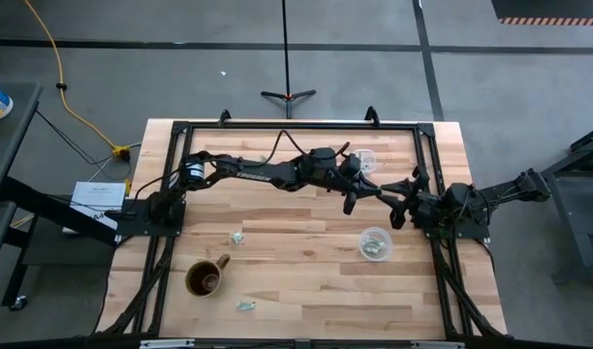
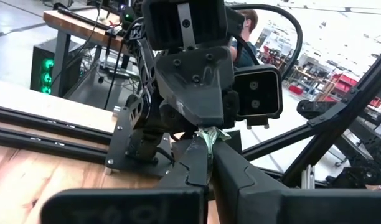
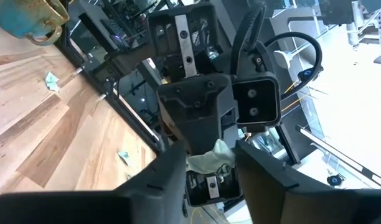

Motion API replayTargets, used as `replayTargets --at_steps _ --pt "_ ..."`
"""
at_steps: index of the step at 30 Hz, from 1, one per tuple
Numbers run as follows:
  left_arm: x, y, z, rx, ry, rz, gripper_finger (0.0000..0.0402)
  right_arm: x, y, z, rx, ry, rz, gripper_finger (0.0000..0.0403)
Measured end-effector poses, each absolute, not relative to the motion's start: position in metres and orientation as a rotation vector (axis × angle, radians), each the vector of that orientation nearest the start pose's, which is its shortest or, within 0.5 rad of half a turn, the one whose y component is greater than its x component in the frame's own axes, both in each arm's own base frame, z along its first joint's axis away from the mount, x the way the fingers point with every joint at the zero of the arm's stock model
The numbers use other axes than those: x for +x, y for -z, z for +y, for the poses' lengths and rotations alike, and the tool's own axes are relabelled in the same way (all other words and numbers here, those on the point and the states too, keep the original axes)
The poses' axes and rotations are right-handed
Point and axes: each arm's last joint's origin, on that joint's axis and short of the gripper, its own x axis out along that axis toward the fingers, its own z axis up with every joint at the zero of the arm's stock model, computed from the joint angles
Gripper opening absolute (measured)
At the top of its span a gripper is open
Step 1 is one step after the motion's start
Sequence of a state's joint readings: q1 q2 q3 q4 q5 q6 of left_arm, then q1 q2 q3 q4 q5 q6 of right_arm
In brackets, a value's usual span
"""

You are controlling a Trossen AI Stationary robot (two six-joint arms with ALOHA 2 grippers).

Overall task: Pick and place items into bin
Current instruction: Put the green stevia packet into the bottom transparent bin

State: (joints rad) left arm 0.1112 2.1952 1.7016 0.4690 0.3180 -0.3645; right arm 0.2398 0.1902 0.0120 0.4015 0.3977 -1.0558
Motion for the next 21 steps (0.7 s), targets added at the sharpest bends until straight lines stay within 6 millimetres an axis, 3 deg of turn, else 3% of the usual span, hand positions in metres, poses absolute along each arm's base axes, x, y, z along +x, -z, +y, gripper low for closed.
replayTargets --at_steps 10,21 --pt "0.5116 -0.2519 0.0487 -0.369 0.189 0.061 0.0047 0.1043 -0.1900 0.0139 -0.980 0.255 -0.108 0.0049" --pt "0.5112 -0.2524 0.0498 -0.348 0.215 0.059 0.0172 0.1039 -0.1912 0.0135 -0.971 0.274 -0.111 0.0035"
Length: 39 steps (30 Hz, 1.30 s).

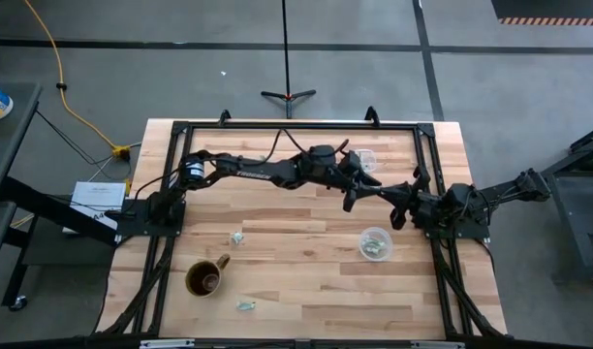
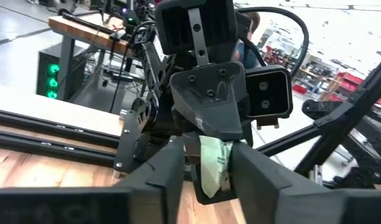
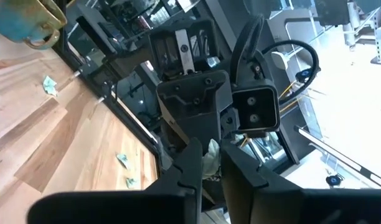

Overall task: Pick and place items into bin
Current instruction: Put the green stevia packet into the bottom transparent bin

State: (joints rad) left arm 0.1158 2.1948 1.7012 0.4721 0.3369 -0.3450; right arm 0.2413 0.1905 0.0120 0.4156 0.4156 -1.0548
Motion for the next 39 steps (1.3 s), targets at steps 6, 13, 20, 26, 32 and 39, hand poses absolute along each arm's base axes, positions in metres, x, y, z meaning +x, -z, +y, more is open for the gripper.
replayTargets --at_steps 6,13,20,26,32,39 --pt "0.510 -0.253 0.056 -0.363 0.286 0.071 0.0239 0.104 -0.192 0.013 -0.968 0.286 -0.111 0.0022" --pt "0.500 -0.262 0.077 -0.431 0.454 0.119 0.0285 0.103 -0.194 0.011 -0.926 0.368 -0.094 0.0020" --pt "0.479 -0.277 0.097 -0.459 0.476 0.257 0.0279 0.102 -0.195 0.015 -0.823 0.295 -0.154 0.0020" --pt "0.456 -0.291 0.099 -0.406 0.441 0.394 0.0257 0.103 -0.193 0.023 -0.575 0.105 -0.185 0.0019" --pt "0.428 -0.305 0.092 -0.310 0.308 0.573 0.0244 0.099 -0.203 0.031 -0.214 -0.134 0.017 0.0019" --pt "0.412 -0.313 0.078 -0.229 0.144 0.691 0.0241 0.093 -0.197 0.036 0.025 -0.273 0.223 0.0019"
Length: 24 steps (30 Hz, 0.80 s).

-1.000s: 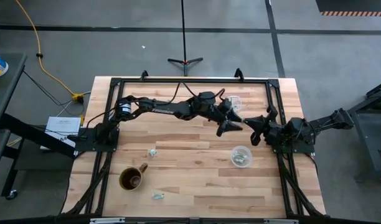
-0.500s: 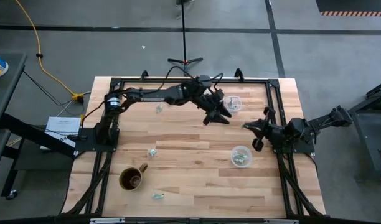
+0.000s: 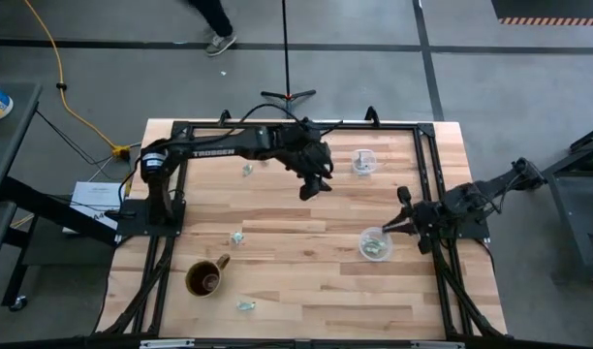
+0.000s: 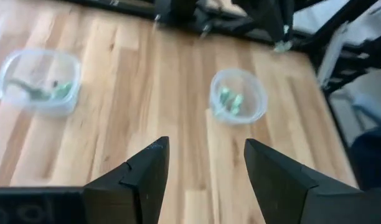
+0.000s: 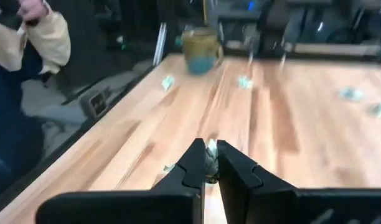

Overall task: Pick and place items into bin
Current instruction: Put the green stevia packet into the bottom transparent bin

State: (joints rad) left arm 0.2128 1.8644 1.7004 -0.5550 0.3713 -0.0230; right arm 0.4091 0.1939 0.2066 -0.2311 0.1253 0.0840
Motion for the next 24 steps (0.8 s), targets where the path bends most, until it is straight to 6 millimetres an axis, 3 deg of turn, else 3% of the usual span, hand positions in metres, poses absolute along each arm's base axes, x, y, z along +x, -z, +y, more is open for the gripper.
replayTargets --at_steps 6,15,21,24 --pt "0.403 -0.318 0.058 -0.165 0.039 0.772 0.0240 0.097 -0.189 0.038 0.076 -0.253 0.317 0.0035" --pt "0.394 -0.322 0.046 -0.161 0.008 0.833 0.0239 0.108 -0.179 0.043 0.081 -0.223 0.430 0.0127" --pt "0.385 -0.320 0.045 -0.157 -0.048 0.915 0.0239 0.114 -0.188 0.041 0.061 -0.088 0.316 0.0170" --pt "0.376 -0.317 0.048 -0.113 -0.178 1.000 0.0239 0.116 -0.193 0.038 -0.014 0.016 0.251 0.0177"
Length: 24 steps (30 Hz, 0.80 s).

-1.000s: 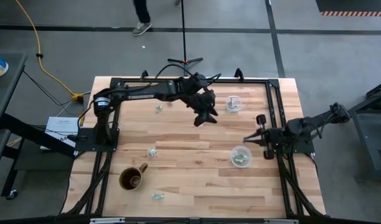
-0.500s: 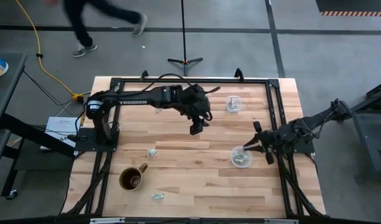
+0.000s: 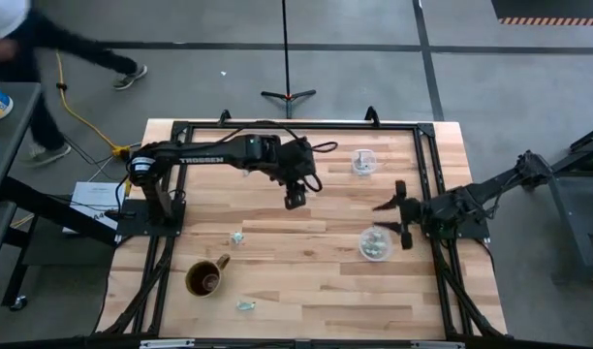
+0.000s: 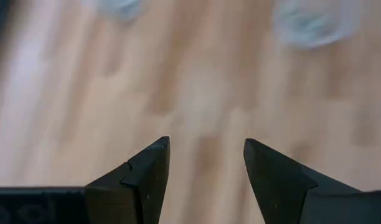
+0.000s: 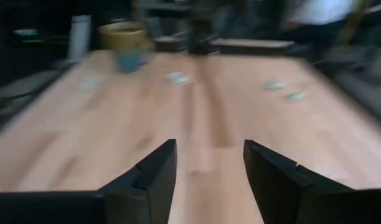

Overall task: Pick and place items into bin
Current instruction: Put the green stevia packet into the bottom transparent bin

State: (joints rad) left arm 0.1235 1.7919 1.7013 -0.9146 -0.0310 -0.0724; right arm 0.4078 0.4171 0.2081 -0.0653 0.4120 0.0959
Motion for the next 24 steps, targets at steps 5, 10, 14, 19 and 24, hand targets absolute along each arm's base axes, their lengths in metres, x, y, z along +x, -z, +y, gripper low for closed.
replayTargets --at_steps 5,10,14,19,24 --pt "0.361 -0.308 0.062 -0.017 -0.483 1.153 0.0239 0.117 -0.197 0.030 -0.122 0.201 0.213 0.0176" --pt "0.352 -0.301 0.101 -0.113 -0.524 1.201 0.0239 0.118 -0.197 0.026 -0.157 0.270 0.218 0.0173" --pt "0.329 -0.281 0.151 -0.244 -0.561 1.283 0.0239 0.118 -0.197 0.023 -0.155 0.292 0.221 0.0174" --pt "0.286 -0.251 0.201 -0.529 -0.615 1.359 0.0239 0.119 -0.196 0.021 -0.169 0.308 0.228 0.0172" --pt "0.254 -0.220 0.226 -0.684 -0.735 1.380 0.0239 0.119 -0.196 0.021 -0.186 0.306 0.235 0.0170"
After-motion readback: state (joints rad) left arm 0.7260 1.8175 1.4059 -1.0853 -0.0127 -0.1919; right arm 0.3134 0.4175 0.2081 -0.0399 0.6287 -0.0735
